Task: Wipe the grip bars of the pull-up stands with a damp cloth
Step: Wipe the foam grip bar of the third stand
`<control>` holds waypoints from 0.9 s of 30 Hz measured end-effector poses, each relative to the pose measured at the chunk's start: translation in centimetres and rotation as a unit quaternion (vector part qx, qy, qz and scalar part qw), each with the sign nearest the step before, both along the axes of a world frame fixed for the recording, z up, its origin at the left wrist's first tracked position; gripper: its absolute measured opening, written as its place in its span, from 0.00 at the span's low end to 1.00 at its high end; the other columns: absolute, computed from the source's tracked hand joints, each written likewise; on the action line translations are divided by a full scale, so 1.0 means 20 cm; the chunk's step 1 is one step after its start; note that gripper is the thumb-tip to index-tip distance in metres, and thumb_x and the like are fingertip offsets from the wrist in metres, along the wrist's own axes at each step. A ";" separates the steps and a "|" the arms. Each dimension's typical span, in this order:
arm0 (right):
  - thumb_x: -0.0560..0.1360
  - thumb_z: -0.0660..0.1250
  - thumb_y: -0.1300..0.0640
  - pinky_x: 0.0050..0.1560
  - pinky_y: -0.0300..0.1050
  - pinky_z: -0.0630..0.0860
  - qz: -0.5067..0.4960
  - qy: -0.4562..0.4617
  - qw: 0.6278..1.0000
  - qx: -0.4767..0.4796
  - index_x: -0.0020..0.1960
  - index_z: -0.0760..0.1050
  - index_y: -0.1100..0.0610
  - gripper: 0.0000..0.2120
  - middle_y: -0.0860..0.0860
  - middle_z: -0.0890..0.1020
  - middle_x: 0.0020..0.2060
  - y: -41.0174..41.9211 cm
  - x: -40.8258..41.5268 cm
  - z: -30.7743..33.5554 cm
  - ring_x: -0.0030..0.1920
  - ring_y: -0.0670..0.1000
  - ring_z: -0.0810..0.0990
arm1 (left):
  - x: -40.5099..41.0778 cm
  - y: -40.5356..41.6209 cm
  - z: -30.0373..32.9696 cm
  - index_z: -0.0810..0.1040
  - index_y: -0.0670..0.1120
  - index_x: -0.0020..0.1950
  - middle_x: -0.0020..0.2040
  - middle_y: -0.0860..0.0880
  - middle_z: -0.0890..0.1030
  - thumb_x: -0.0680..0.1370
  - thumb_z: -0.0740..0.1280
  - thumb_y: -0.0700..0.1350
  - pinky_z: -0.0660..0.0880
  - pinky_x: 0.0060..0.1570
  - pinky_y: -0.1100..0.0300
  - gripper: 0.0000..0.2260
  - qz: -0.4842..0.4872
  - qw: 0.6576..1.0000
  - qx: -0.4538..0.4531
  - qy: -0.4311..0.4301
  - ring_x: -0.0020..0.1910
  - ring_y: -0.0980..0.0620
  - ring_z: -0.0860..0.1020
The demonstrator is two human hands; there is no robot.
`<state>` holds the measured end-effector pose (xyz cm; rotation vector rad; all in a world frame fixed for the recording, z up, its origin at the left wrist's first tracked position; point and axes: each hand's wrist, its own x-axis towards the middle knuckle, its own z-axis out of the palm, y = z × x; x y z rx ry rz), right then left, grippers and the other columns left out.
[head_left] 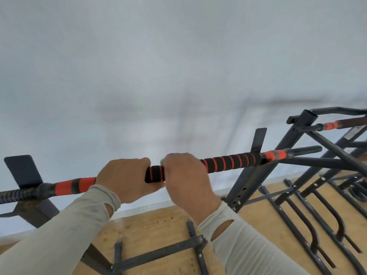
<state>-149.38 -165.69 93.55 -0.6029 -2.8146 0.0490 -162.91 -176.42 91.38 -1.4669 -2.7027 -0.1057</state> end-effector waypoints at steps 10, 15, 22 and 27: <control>0.74 0.68 0.62 0.40 0.42 0.66 -0.107 -0.047 0.984 0.137 0.49 0.75 0.47 0.10 0.43 0.67 0.33 0.68 0.45 0.04 0.38 0.49 0.71 | -0.01 -0.01 0.01 0.68 0.55 0.41 0.34 0.56 0.78 0.70 0.58 0.77 0.75 0.38 0.59 0.25 -0.002 1.000 -0.009 -0.020 0.32 0.57 0.77; 0.78 0.67 0.60 0.45 0.44 0.78 -0.188 0.016 0.978 0.089 0.58 0.79 0.49 0.11 0.45 0.81 0.42 0.77 0.59 -0.01 0.44 0.49 0.79 | 0.02 0.00 0.04 0.69 0.54 0.41 0.33 0.55 0.78 0.71 0.59 0.76 0.75 0.37 0.60 0.25 0.002 1.000 -0.003 -0.024 0.32 0.57 0.77; 0.82 0.62 0.62 0.53 0.55 0.83 -0.180 0.154 0.972 -0.003 0.59 0.81 0.59 0.11 0.53 0.85 0.53 0.70 0.55 -0.09 0.53 0.56 0.83 | 0.01 0.00 -0.08 0.67 0.53 0.39 0.30 0.56 0.71 0.70 0.63 0.73 0.68 0.30 0.58 0.24 -0.041 0.986 0.094 0.128 0.26 0.53 0.71; 0.83 0.63 0.59 0.50 0.56 0.84 -0.179 0.175 0.968 0.011 0.53 0.81 0.59 0.08 0.52 0.86 0.48 0.68 0.56 -0.11 0.47 0.55 0.83 | -0.10 -0.15 0.04 0.70 0.60 0.65 0.57 0.63 0.75 0.74 0.53 0.74 0.72 0.59 0.59 0.27 -0.086 0.995 0.030 -0.032 0.55 0.58 0.74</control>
